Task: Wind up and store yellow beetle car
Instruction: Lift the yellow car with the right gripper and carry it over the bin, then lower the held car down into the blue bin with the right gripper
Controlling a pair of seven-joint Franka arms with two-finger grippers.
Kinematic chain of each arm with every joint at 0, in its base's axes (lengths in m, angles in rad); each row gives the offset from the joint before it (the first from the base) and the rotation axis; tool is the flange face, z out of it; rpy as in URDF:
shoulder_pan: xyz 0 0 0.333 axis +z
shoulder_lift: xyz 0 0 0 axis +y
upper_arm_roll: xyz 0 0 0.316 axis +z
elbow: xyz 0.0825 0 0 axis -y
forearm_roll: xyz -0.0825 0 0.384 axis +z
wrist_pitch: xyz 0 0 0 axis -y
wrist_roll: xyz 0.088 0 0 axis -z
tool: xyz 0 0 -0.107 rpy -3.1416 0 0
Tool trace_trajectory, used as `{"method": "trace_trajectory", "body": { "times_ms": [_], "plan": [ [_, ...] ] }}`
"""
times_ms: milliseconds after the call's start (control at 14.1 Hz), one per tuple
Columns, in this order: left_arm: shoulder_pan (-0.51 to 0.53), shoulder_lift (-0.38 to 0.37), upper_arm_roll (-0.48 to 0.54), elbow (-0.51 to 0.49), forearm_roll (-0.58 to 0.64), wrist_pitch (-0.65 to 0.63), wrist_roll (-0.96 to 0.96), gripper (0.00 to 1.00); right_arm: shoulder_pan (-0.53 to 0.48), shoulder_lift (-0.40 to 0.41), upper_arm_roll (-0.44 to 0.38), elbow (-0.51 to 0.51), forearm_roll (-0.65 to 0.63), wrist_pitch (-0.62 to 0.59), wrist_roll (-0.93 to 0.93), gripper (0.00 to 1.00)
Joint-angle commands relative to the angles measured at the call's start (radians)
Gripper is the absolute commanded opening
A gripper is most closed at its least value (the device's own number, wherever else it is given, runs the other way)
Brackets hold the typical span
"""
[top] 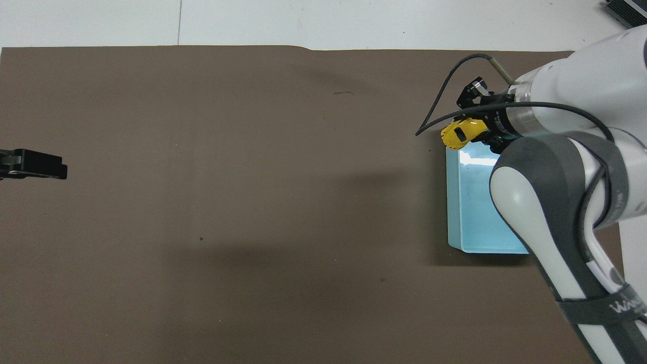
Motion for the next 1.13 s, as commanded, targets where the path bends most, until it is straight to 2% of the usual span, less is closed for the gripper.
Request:
{"method": "trace_trajectory", "body": {
  "times_ms": [0, 1062],
  "plan": [
    [0.015, -0.009, -0.007, -0.006, -0.017, -0.011, -0.003, 1.00, -0.027, -0.022, 0.005, -0.003, 0.027, -0.035, -0.098, 0.00],
    [0.015, -0.009, -0.007, -0.006, -0.017, -0.011, -0.003, 1.00, -0.179, -0.058, 0.002, -0.003, 0.016, -0.150, -0.748, 0.00]
  ]
}}
